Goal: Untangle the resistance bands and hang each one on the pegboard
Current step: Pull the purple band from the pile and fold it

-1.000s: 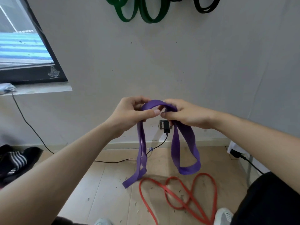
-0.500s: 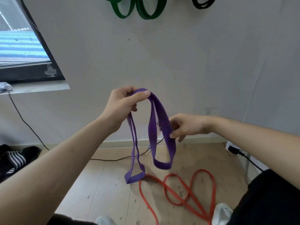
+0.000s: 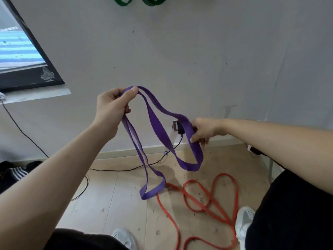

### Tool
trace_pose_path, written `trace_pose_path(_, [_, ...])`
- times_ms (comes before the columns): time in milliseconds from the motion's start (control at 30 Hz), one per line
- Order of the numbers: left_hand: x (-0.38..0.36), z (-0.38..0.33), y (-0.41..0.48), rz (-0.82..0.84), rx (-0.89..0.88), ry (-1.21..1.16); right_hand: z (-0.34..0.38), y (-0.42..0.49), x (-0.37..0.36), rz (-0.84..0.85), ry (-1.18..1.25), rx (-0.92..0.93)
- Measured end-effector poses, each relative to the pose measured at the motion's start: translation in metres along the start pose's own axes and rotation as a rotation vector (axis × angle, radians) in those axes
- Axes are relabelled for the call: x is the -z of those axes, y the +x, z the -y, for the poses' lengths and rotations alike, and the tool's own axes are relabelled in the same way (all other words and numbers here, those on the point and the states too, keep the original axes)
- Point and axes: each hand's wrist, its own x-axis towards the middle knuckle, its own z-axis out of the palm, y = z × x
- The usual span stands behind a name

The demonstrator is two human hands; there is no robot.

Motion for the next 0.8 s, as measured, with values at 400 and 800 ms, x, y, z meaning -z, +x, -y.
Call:
trace_pose_path(400, [0.012, 0.018, 0.006, 0.001, 0.130, 0.161, -0.008, -0.019, 0.058, -0.308, 1.023, 0.050])
trace_pose_path(800, [0.015, 0.020, 0.009, 0.008, 0.171, 0.136, -0.031, -0.030, 0.079, -0.506, 0.294, 0.009])
